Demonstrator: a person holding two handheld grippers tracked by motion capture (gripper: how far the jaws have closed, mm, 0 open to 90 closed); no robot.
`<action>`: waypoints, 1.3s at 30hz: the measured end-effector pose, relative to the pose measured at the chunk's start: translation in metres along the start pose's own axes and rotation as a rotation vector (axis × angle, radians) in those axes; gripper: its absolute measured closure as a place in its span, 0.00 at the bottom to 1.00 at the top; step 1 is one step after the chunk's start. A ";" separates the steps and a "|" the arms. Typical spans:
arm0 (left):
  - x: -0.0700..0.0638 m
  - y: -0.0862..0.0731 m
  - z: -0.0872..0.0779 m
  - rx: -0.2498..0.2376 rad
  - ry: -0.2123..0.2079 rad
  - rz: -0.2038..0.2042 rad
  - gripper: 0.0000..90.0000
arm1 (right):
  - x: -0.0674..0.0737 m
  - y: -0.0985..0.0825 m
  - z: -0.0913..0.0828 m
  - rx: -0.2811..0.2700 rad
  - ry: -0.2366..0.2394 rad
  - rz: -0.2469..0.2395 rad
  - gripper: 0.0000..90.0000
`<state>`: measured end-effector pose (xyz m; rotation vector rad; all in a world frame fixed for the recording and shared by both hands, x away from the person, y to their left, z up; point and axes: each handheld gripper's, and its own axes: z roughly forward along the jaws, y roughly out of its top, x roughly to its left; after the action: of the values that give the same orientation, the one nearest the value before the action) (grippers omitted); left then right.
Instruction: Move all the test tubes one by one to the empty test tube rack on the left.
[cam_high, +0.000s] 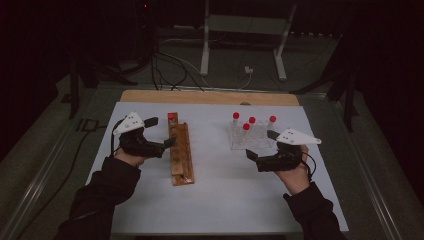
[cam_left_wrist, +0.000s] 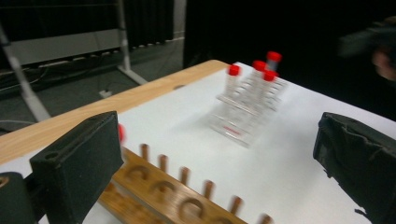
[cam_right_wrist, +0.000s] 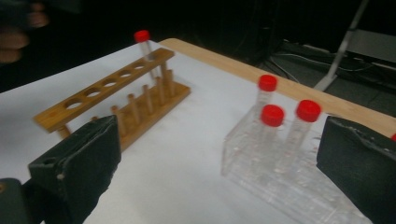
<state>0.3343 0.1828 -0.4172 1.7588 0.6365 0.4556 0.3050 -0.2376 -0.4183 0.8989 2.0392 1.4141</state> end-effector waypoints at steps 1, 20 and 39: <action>-0.004 -0.001 -0.001 0.005 -0.007 0.002 0.02 | -0.003 0.001 0.002 0.000 -0.007 0.003 0.00; -0.035 -0.037 -0.008 0.036 -0.098 0.008 0.02 | -0.033 -0.023 0.053 0.126 -0.035 0.094 0.25; -0.034 -0.039 -0.009 0.036 -0.103 -0.001 0.02 | -0.044 -0.026 0.093 0.195 -0.105 0.114 0.70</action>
<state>0.2951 0.1763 -0.4515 1.8034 0.5763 0.3525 0.3942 -0.2207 -0.4730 1.1619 2.1005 1.2118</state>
